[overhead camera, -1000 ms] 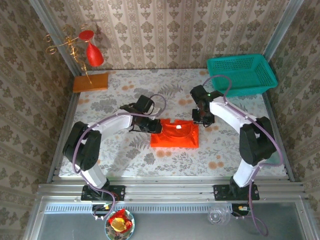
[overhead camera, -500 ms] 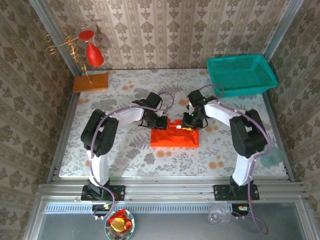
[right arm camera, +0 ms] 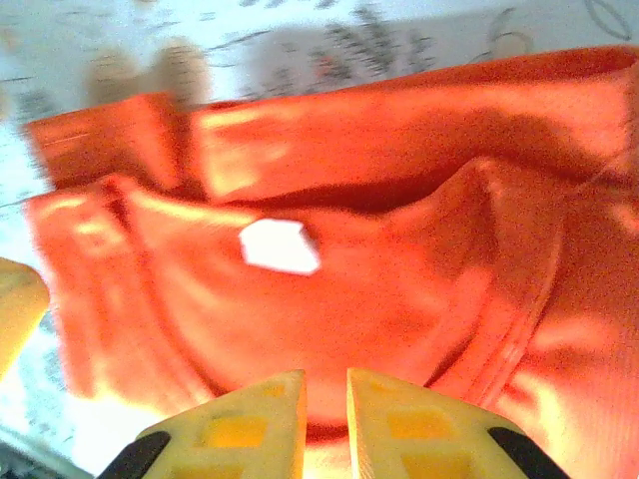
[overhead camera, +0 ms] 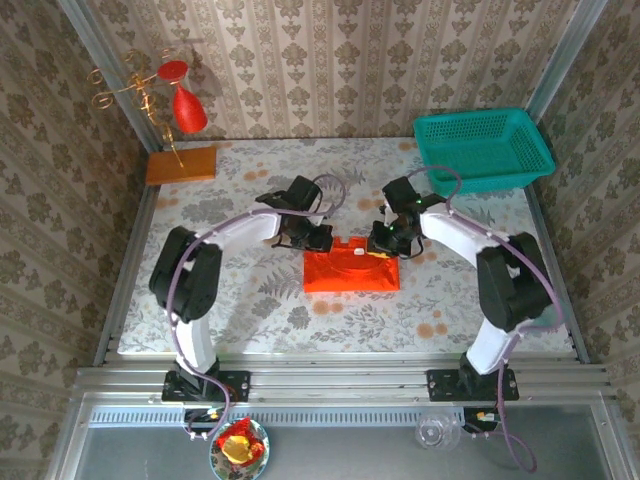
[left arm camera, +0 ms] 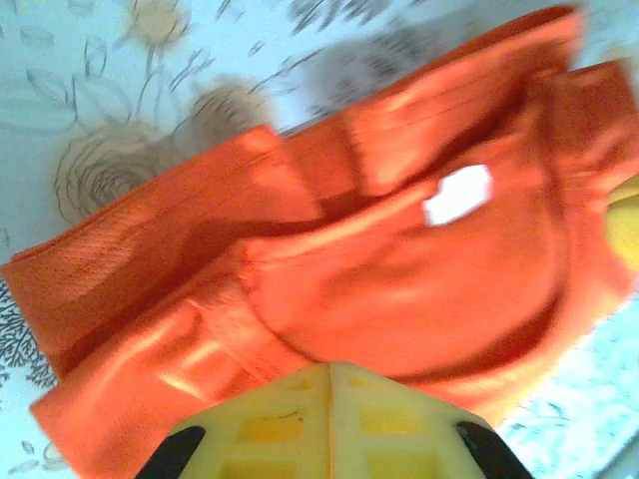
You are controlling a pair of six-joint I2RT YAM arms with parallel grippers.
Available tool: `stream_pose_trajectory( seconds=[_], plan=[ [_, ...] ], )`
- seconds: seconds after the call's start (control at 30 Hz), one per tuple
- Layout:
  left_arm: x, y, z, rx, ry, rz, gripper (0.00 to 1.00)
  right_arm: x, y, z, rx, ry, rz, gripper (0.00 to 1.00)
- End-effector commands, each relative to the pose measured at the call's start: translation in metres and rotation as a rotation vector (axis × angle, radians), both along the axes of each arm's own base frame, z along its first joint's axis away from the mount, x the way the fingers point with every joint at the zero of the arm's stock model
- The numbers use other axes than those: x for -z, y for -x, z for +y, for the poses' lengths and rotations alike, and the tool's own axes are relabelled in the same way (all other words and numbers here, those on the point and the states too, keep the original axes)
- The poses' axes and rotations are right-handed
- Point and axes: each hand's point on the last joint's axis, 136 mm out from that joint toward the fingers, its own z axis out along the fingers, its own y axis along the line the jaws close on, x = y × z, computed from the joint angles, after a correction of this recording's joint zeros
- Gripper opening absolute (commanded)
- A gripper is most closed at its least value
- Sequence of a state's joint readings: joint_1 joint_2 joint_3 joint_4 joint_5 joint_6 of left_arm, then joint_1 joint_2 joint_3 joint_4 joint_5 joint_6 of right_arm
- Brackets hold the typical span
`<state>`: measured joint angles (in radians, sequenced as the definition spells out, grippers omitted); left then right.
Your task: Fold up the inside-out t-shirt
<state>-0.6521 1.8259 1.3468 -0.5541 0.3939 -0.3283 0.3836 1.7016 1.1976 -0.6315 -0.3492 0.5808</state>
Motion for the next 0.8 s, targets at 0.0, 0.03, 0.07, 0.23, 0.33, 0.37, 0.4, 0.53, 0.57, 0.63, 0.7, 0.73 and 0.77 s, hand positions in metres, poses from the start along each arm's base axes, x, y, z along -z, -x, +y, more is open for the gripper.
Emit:
stream_pose_trajectory(
  seconds=[0.0, 0.03, 0.07, 0.23, 0.33, 0.37, 0.4, 0.53, 0.57, 0.63, 0.7, 0.73, 0.77],
  plan=[
    [-0.007, 0.037, -0.009, 0.087, 0.037, 0.051, 0.07, -0.006, 0.032, 0.019, -0.059, -0.047, 0.065, 0.21],
    [-0.003, 0.044, -0.011, 0.095, 0.039, 0.071, 0.07, -0.005, 0.039, 0.024, -0.079, -0.053, 0.076, 0.21],
    [0.001, 0.052, -0.013, 0.104, 0.037, 0.086, 0.06, -0.004, 0.045, 0.029, -0.096, -0.068, 0.088, 0.21],
    [0.026, 0.075, -0.016, 0.103, 0.034, 0.151, 0.04, 0.008, 0.062, 0.043, -0.120, -0.134, 0.135, 0.20],
    [0.046, 0.078, -0.009, 0.076, 0.010, 0.177, 0.04, 0.026, 0.065, 0.043, -0.124, -0.127, 0.164, 0.20],
    [0.054, 0.076, -0.005, 0.059, -0.010, 0.178, 0.04, 0.035, 0.064, 0.039, -0.116, -0.102, 0.172, 0.19],
    [0.063, 0.073, -0.001, 0.042, -0.041, 0.175, 0.04, 0.046, 0.063, 0.033, -0.102, -0.062, 0.180, 0.19],
    [0.090, 0.064, 0.021, -0.006, -0.169, 0.175, 0.04, 0.090, 0.061, -0.011, -0.051, 0.201, 0.215, 0.17],
    [0.097, 0.064, 0.026, -0.012, -0.190, 0.186, 0.04, 0.100, 0.062, -0.021, -0.049, 0.253, 0.228, 0.17],
    [0.105, 0.065, 0.034, -0.026, -0.211, 0.210, 0.03, 0.114, 0.066, -0.030, -0.049, 0.298, 0.261, 0.16],
    [0.109, 0.068, 0.037, -0.024, -0.208, 0.234, 0.02, 0.118, 0.068, -0.031, -0.056, 0.299, 0.275, 0.16],
    [0.107, 0.068, 0.038, -0.024, -0.202, 0.234, 0.02, 0.117, 0.068, -0.029, -0.057, 0.292, 0.272, 0.16],
    [0.103, 0.067, 0.037, -0.020, -0.189, 0.227, 0.02, 0.115, 0.069, -0.028, -0.058, 0.280, 0.271, 0.16]
  ],
)
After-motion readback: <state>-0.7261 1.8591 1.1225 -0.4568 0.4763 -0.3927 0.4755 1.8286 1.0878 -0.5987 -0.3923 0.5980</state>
